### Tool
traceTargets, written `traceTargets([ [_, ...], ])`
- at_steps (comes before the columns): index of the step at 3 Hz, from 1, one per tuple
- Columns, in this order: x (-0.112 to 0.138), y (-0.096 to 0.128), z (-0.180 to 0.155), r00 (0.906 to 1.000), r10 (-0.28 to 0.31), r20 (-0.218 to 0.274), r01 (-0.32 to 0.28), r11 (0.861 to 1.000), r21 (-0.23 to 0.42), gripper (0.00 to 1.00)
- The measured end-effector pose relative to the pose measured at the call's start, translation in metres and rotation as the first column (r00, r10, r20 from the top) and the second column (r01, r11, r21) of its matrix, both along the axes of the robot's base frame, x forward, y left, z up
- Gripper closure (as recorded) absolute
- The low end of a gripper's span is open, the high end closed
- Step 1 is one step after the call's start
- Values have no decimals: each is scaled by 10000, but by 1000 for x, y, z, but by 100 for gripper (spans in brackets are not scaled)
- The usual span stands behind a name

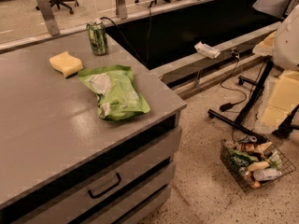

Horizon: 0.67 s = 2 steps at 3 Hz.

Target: Pick green rice chip bag

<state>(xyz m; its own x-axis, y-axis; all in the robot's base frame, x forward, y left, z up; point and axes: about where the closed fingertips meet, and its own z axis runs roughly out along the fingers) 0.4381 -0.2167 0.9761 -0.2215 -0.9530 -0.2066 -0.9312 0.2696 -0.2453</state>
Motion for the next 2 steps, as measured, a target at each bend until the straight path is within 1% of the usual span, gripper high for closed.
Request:
traceTargets([
  [1,0,0,0,10000,0,0,0,10000,0,0],
  [2,11,9,4,9997,133,192,-136,9998,146,0],
])
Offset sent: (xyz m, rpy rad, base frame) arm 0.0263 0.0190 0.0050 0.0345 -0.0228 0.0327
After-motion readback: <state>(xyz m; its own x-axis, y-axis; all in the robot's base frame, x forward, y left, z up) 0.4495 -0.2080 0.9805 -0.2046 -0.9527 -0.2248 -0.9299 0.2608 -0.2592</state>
